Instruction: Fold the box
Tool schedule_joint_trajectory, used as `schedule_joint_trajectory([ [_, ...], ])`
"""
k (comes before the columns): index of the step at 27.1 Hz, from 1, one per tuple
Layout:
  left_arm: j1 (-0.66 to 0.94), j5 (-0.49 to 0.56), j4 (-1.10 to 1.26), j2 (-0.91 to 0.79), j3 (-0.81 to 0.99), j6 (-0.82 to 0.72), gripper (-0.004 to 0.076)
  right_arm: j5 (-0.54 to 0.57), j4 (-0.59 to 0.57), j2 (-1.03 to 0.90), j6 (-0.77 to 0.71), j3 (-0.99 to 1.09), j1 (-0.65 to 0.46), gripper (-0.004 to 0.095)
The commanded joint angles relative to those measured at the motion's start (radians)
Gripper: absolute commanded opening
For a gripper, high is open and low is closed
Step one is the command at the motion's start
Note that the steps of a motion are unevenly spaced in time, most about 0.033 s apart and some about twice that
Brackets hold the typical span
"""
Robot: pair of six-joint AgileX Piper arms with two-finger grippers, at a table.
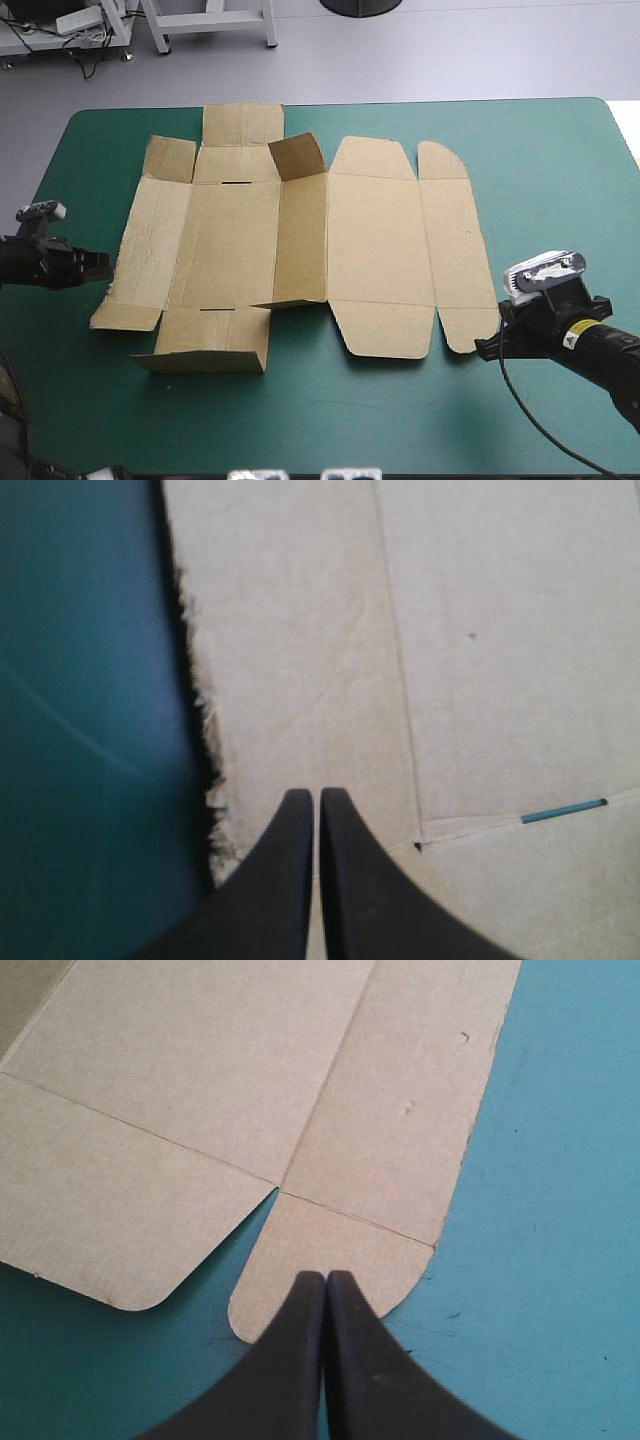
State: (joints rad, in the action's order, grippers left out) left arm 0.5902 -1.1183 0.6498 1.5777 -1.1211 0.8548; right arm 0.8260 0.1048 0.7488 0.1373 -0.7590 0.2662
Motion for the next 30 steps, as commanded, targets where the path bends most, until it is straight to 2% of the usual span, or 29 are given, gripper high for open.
schedule_joint_trajectory([
  [1, 0.053, -0.084, 0.098, 0.047, -0.030, -0.016, 0.0048, -0.054, 0.005, -0.003, 0.007, -0.027, -0.002, -0.0020],
  [3, 0.071, -0.116, 0.111, 0.079, -0.032, 0.006, 0.0127, -0.054, 0.005, -0.003, 0.007, -0.027, -0.002, -0.0020],
  [8, 0.076, -0.148, 0.112, 0.132, -0.085, 0.012, 0.0401, -0.054, 0.005, -0.003, 0.007, -0.027, -0.002, -0.0020],
  [11, 0.076, -0.170, 0.112, 0.155, -0.141, 0.012, 0.0485, -0.054, 0.007, -0.003, 0.007, -0.027, -0.002, -0.0020],
  [24, 0.071, -0.185, 0.132, 0.287, -0.192, 0.009, 0.0487, -0.054, 0.018, -0.003, 0.007, -0.027, -0.002, -0.0020],
  [30, -0.044, -0.187, 0.114, 0.318, -0.188, -0.004, 0.0480, -0.052, 0.028, -0.003, 0.003, -0.027, -0.002, -0.0020],
])
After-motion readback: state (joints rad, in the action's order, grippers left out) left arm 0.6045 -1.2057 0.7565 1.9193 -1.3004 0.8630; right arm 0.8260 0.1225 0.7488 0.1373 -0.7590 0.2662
